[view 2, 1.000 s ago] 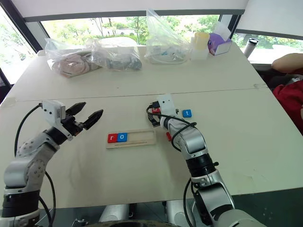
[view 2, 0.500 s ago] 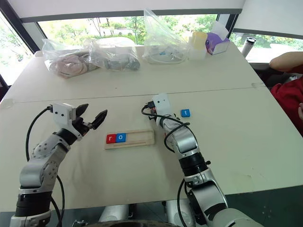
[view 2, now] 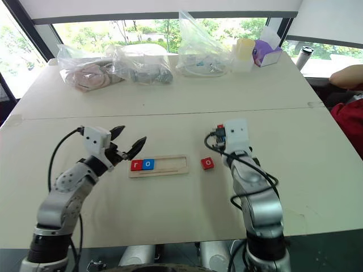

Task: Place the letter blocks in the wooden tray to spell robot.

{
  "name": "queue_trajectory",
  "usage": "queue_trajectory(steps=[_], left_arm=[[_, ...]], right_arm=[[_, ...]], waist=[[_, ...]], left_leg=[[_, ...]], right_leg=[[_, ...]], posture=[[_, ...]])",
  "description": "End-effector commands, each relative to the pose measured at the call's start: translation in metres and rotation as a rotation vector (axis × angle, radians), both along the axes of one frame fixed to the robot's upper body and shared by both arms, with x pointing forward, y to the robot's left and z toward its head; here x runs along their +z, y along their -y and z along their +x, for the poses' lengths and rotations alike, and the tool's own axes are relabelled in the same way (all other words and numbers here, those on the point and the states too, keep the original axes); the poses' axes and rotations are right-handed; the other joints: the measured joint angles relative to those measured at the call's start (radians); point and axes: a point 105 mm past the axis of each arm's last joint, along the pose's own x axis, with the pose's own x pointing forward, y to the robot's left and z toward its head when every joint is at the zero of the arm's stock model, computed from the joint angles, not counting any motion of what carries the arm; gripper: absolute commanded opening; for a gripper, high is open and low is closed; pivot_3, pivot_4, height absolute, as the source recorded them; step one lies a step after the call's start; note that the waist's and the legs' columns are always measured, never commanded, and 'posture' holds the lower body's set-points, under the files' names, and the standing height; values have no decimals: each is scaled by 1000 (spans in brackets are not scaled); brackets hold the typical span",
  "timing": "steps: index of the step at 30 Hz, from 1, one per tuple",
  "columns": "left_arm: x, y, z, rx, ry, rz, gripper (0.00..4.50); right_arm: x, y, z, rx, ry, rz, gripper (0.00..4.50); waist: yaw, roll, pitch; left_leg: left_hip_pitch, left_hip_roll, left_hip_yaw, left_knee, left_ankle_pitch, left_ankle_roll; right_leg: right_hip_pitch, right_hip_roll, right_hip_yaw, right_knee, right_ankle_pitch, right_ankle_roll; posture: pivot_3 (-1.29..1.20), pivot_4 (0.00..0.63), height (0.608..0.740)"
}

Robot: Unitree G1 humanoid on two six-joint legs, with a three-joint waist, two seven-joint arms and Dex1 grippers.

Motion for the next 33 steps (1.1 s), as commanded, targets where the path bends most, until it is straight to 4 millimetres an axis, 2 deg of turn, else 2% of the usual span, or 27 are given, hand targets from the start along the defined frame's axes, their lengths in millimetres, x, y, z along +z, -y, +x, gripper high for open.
queue_trajectory(steps=[1, 3, 9, 11, 12, 14, 16, 19, 21, 24, 27, 30, 33], left_arm=[[10, 5, -1, -6, 52, 17, 4500], [9, 4, 2, 10, 53, 17, 4500], [2, -13, 6, 70, 48, 43, 4500], [1, -17, 5, 79, 46, 48, 4500], [0, -18, 5, 84, 46, 51, 4500], [0, -21, 5, 90, 46, 53, 4500], [0, -23, 5, 91, 47, 60, 4500], [1, -27, 1, 52, 43, 97, 4500], [1, -28, -5, -15, 28, 129, 4500], [-1, -26, -17, -136, -15, 158, 4500], [0, -24, -23, -202, -39, 158, 4500], [-1, -23, -24, -224, -51, 159, 4500], [-3, -23, -24, -227, -61, 151, 4500]], right_arm=[[-5, 17, -13, -80, -20, 12, 1153], [-21, 22, -20, -129, -67, 32, 1153], [-44, 23, -25, -160, -138, 47, 1153], [-44, 23, -24, -164, -130, 72, 2206], [-44, 23, -24, -165, -129, 75, 2571], [-40, 23, -22, -162, -117, 52, 3680], [-34, 24, -21, -155, -90, 36, 4466], [-11, 22, -19, -94, 4, 92, 4466], [8, 15, -16, 35, 91, 97, 4466], [22, 13, -14, 292, 144, 87, 4466], [17, 15, -18, 527, 115, 23, 4466], [3, 24, -21, 645, 51, -14, 4466], [-18, 48, -17, 754, -57, -91, 4466]], waist=[[0, 0, 0], [1, 0, 0], [0, 0, 0], [0, 0, 0], [0, 0, 0], [0, 0, 0], [0, 0, 0], [-1, 0, 0], [-2, 0, 0], [-2, 0, 0], [4, 0, 0], [4, -1, 0], [1, 0, 0]], left_leg=[[1, 0, 0, 0, 0, 0], [1, 0, 0, 0, 0, 0], [1, 0, 1, 0, 0, 0], [1, 0, 1, 0, 0, 0], [0, 0, 1, 0, 0, 0], [0, 0, 1, 0, 0, 0], [0, 0, 1, 0, 0, 0], [0, 0, 1, 0, 0, 0], [0, 0, 1, 0, 0, 0], [0, 0, 1, 0, 0, 0], [0, -1, 1, 0, 0, 0], [0, -1, 1, 0, 0, 0], [0, -1, 2, 0, 0, 0]], right_leg=[[1, 0, 0, 0, 0, 0], [1, 1, 0, 0, 0, -1], [0, 1, 0, 0, 0, -1], [0, 0, 0, 0, 0, -1], [0, 0, 0, -1, 0, -1], [0, 0, 0, -1, 0, -1], [0, 0, 0, -1, 0, -1], [0, 0, 0, -1, 0, -1], [0, 1, 0, -1, -1, -1], [0, 0, 0, -2, -1, -1], [1, -1, -1, -3, -1, 0], [1, -1, -1, -4, -1, 0], [1, -1, 0, -3, -1, 0]], posture=[[0, 150, 740], [0, 150, 740], [0, 150, 740], [0, 150, 740], [0, 150, 740], [0, 150, 740], [0, 150, 740], [0, 150, 740], [0, 150, 740], [0, 150, 740], [0, 150, 740], [0, 150, 740], [0, 150, 740]])
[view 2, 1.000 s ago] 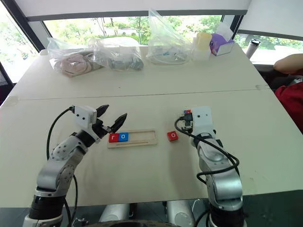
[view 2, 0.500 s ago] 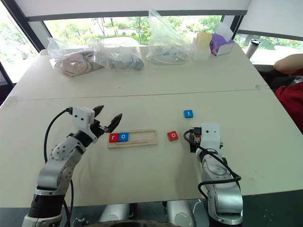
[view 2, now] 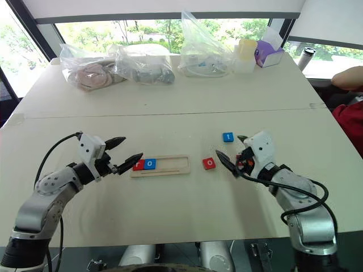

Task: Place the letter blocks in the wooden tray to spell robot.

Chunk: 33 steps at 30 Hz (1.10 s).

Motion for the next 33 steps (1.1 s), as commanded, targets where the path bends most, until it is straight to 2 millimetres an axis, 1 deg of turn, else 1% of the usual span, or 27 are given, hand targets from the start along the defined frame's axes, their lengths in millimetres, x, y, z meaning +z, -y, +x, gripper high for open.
queue_trajectory(steps=[1, 3, 6, 8, 10, 16, 20, 22, 24, 27, 28, 30, 31, 33], left_arm=[[10, 3, -3, -22, 30, -9, 4500], [10, 3, -5, -34, 19, -9, 4500], [13, 5, -12, -81, -8, -10, 4500], [14, 2, -11, -75, -7, -3, 4500], [15, -3, -10, -56, -2, 10, 4500], [16, -5, -15, -48, -6, 18, 4500], [16, -7, -15, -37, -10, 25, 4500], [16, -8, -15, -33, -9, 25, 4500], [16, -10, -15, -22, -8, 30, 4500], [15, -12, -14, -10, -7, 34, 4500], [15, -14, -14, -6, -8, 37, 4500], [14, -17, -14, -1, -10, 43, 4500], [14, -18, -14, 0, -10, 45, 4500], [14, -23, -15, -1, -16, 59, 4500]], right_arm=[[-7, 20, 2, 140, -33, -74, 4466], [-10, 19, 2, 206, -49, -91, 4466], [-14, 28, 10, 283, -54, -163, 4466], [-14, 32, 15, 290, -51, -171, 4466], [-15, 40, 22, 297, -51, -192, 4466], [-21, 58, 33, 323, -88, -246, 4466], [-26, 60, 32, 382, -150, -264, 4466], [-25, 60, 34, 387, -144, -261, 4466], [-25, 58, 35, 403, -141, -256, 3960], [-26, 56, 34, 423, -144, -253, 2682], [-25, 54, 34, 426, -141, -252, 2107], [-20, 48, 37, 419, -120, -238, 1166], [-18, 45, 39, 416, -112, -231, 1139], [-1, 20, 44, 433, -71, -158, 1140]], waist=[[-2, 0, 0], [-3, 0, 0], [-6, -1, 1], [-3, -1, 1], [-1, -1, 1], [1, -1, 2], [1, -1, 2], [2, -1, 1], [2, -1, 1], [1, -1, 1], [2, -1, 1], [2, -1, 1], [0, -1, 1], [-4, -1, 2]], left_leg=[[0, 0, 1, 0, 0, 0], [1, 0, 2, 0, 0, 0], [1, 1, 2, 0, 0, 0], [2, 1, 2, 0, 0, 0], [2, 1, 2, 0, 0, 0], [1, 0, 3, 1, 0, 0], [2, 0, 3, 1, 0, 0], [3, 0, 3, 1, 0, 0], [3, 0, 3, 1, 0, 0], [3, 0, 3, 1, 0, 0], [3, 0, 3, 1, 0, 0], [4, 0, 3, 1, 0, 0], [4, 0, 3, 1, 0, 0], [4, 0, 3, 1, 0, 0]], right_leg=[[0, 0, 0, 0, 0, 0], [0, 0, 1, 0, 0, 0], [0, 2, 1, 1, 0, 0], [0, 2, 1, 2, 0, 0], [0, 1, 1, 1, 0, 0], [0, 0, 2, 1, 1, 0], [0, 0, 2, 2, 1, 0], [1, 1, 2, 2, 1, 0], [1, 1, 2, 2, 1, 0], [1, 0, 3, 2, 1, 0], [2, 0, 3, 2, 1, 0], [2, 0, 3, 2, 1, 0], [2, 0, 3, 2, 1, 0], [2, 1, 3, 3, 1, 0]], posture=[[0, 150, 740], [0, 150, 740], [0, 150, 740], [0, 150, 740], [0, 150, 740], [0, 150, 740], [0, 150, 740], [0, 150, 740], [0, 150, 740], [0, 150, 740], [0, 150, 740], [0, 150, 740], [0, 150, 740], [0, 150, 740]])
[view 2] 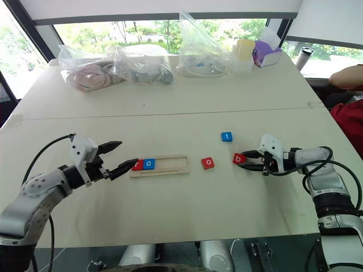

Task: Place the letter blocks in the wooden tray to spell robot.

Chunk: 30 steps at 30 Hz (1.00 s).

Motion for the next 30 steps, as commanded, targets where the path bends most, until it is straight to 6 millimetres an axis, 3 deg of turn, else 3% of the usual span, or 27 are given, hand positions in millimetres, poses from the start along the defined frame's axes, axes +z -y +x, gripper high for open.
queue_trajectory(steps=[1, 8, 10, 12, 19, 30], left_arm=[[10, -10, -2, 3, 33, 34, 4500], [10, -29, -13, -36, -39, 107, 4500], [10, -34, -16, -43, -63, 119, 4500], [10, -37, -19, -51, -83, 118, 4500], [9, -30, -26, -77, -117, 101, 4500], [3, -25, -21, -55, -106, 84, 4500]], right_arm=[[34, -43, 9, 43, 71, 122, 1140], [69, -148, 6, 171, 131, 239, 1140], [66, -177, -1, 247, 139, 217, 1140], [56, -194, -4, 288, 143, 167, 1140], [28, -222, -6, 373, 126, 61, 1140], [19, -229, -2, 392, 109, 45, 1140]], waist=[[-5, 0, 0], [-3, 1, 1], [0, 1, 1], [4, 1, 1], [1, 0, 0], [-1, 0, 0]], left_leg=[[0, 0, 0, 0, 0, 0], [2, 2, 0, -1, 0, 0], [2, 3, 0, -1, 0, 0], [0, 2, 0, -2, 0, 0], [-5, 1, 1, 0, 0, 0], [-4, 2, 0, 0, 0, 0]], right_leg=[[0, 0, 0, 0, 0, 0], [0, 2, 0, 2, 0, -1], [-1, 2, 0, 1, 0, -1], [-1, 1, -1, 0, 0, -1], [-4, -3, 0, -1, 2, -3], [-5, 0, -1, 1, 3, -4]], posture=[[0, 150, 740], [0, 150, 740], [0, 150, 740], [0, 150, 740], [0, 150, 740], [0, 150, 740]])
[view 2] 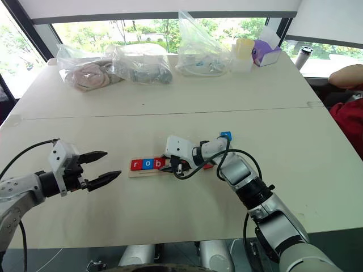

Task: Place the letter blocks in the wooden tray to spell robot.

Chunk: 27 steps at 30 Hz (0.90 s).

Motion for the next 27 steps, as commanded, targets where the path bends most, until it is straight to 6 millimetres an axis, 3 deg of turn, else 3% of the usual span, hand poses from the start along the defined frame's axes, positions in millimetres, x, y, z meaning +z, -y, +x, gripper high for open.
queue_trajectory(steps=[1, 11, 17, 18, 27], left_arm=[[5, 3, 2, -7, 34, 4, 4500], [2, 3, 6, 3, 43, 9, 4500], [0, 3, 6, 16, 49, 14, 4500], [0, 2, 7, 19, 51, 16, 4500], [-3, 1, 9, 33, 58, 25, 4500]], right_arm=[[11, -5, 3, 22, 50, 15, 1140], [8, -6, 8, 23, 59, 11, 1140], [14, -10, 13, 10, 90, 33, 4114], [15, -10, 13, 14, 95, 36, 4434], [16, -12, 4, 50, 41, 58, 4434]], waist=[[0, 0, 0], [-1, 0, 0], [-1, 0, 0], [-1, 0, 0], [-1, 0, 0]], left_leg=[[0, 0, 0, 0, 0, 0], [0, 0, 0, 0, 0, 0], [0, 0, 0, 0, 0, 0], [0, 0, 0, 0, 0, 0], [0, 0, 0, 0, 0, 0]], right_leg=[[0, 0, 0, 0, 0, 0], [0, 0, 0, 0, 0, 0], [0, 0, 0, 0, 1, 1], [0, 0, 0, 0, 1, 1], [0, 0, 0, 0, 1, 1]], posture=[[0, 150, 740], [0, 150, 740], [0, 150, 740], [0, 150, 740], [0, 150, 740]])
